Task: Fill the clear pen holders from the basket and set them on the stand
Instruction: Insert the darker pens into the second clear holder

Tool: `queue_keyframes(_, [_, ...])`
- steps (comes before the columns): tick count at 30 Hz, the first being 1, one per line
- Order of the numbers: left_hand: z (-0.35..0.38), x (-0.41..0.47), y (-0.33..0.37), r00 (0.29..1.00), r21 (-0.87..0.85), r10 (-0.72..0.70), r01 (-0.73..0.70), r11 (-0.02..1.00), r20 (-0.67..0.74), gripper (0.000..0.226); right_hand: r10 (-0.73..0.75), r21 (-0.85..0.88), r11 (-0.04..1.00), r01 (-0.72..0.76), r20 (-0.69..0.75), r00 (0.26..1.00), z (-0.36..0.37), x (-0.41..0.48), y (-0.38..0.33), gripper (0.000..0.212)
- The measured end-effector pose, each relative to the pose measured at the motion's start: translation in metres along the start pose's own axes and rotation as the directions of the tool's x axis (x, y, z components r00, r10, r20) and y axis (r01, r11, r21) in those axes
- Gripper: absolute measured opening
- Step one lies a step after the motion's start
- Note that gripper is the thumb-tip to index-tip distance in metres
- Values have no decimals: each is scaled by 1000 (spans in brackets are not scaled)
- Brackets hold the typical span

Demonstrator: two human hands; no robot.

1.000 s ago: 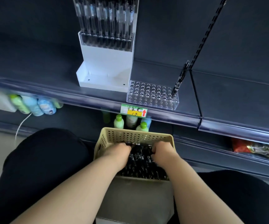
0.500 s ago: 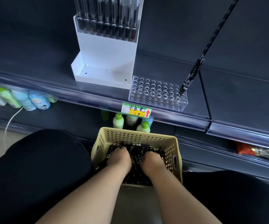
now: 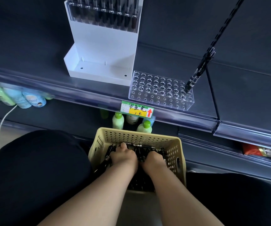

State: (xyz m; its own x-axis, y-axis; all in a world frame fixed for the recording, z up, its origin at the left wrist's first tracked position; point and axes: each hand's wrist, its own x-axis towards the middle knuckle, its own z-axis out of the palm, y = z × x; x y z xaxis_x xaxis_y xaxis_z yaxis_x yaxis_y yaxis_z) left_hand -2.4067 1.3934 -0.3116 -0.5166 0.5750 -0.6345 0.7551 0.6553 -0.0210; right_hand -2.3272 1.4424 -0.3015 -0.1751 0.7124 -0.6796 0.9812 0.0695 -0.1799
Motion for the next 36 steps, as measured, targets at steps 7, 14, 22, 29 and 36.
queue_keyframes(7, [5, -10, -11, 995, -356, -84, 63, 932, -45, 45, -47, -70, 997, 45, -17, 999, -13, -11, 7, 31])
queue_keyframes(14, [-13, -37, -17, 975, -620, -9, -135, 773, -223, 26, -227, 69, 970, 231, -69, 972, -33, -39, 14, 15])
queue_keyframes(22, [-38, -79, -19, 853, -681, 74, -462, 568, -517, 27, -359, 139, 883, 448, -413, 837, -58, -87, 12, 27])
queue_keyframes(29, [-110, -108, -27, 666, -571, 80, -690, 446, -742, 11, -346, 383, 570, 727, -691, 635, -133, -120, 7, 28])
queue_keyframes(36, [-201, -111, -6, 532, -486, 123, -829, 278, -837, 12, -263, 171, 595, 785, -882, 392, -238, -125, -4, 28])
